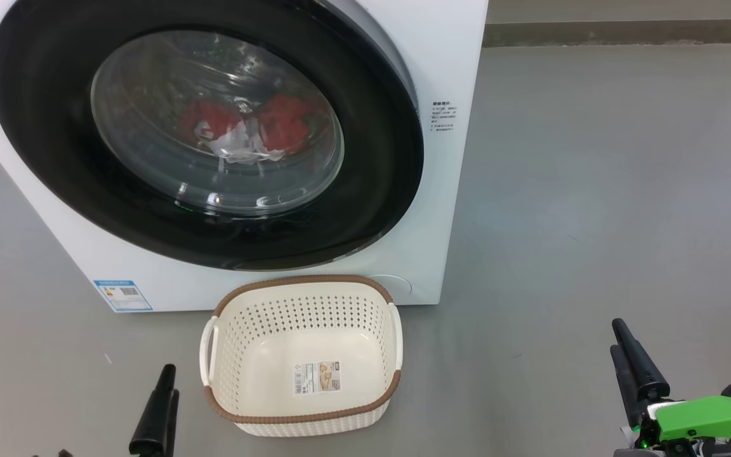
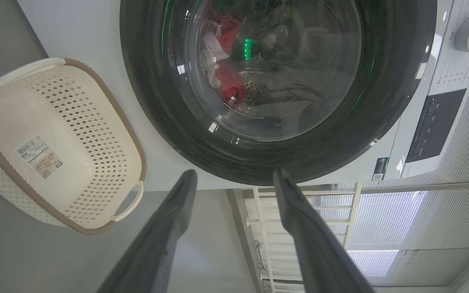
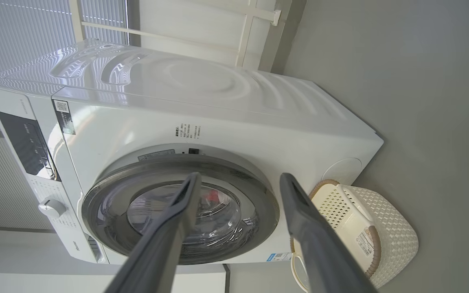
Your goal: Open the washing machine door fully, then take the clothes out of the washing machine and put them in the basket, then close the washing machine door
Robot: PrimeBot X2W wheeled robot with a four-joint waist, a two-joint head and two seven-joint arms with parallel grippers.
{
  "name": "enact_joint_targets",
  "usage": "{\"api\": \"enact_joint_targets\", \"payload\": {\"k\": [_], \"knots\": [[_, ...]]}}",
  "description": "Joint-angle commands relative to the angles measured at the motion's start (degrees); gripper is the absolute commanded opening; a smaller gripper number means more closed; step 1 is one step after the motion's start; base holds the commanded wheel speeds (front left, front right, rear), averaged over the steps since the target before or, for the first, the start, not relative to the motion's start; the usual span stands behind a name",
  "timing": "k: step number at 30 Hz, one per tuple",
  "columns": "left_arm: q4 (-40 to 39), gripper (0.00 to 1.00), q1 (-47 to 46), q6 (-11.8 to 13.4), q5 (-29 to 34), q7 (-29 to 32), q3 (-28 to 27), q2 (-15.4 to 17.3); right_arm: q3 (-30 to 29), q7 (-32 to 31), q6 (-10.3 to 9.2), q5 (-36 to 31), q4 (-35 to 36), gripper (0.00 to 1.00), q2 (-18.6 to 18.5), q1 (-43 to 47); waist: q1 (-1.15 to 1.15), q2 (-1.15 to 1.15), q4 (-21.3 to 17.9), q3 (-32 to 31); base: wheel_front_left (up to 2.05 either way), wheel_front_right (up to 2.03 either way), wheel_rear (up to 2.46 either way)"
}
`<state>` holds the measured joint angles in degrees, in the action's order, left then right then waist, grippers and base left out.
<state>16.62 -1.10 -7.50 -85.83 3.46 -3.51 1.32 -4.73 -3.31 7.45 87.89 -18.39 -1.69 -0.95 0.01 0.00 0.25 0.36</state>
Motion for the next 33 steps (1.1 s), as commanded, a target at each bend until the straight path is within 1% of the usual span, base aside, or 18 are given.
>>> {"api": "enact_joint_targets", "payload": {"k": [1, 13, 33], "knots": [[-1.98, 1.00, -0.87, -0.01, 1.46, -0.53, -0.21, 0.75, 0.40, 0.59, 0.01, -1.05, 1.77, 1.00, -1.14, -1.29, -0.01, 0.00, 0.01, 0.01, 0.00, 0.00, 0.00], [-3.49, 1.00, -0.54, 0.18, 11.11, -2.57, 0.02, 0.84, 2.16, 2.61, 0.02, -8.05, 2.51, 1.00, -2.15, -1.15, -0.01, 0.00, 0.17, 0.15, 0.00, 0.00, 0.00], [-6.54, 1.00, 0.44, 2.22, 27.74, -5.98, 2.11, 0.99, 5.25, 5.98, 0.02, -21.26, 3.35, 1.00, -4.06, -0.95, -0.01, 0.00, 0.34, 0.54, 0.00, 0.00, 0.00]]}}
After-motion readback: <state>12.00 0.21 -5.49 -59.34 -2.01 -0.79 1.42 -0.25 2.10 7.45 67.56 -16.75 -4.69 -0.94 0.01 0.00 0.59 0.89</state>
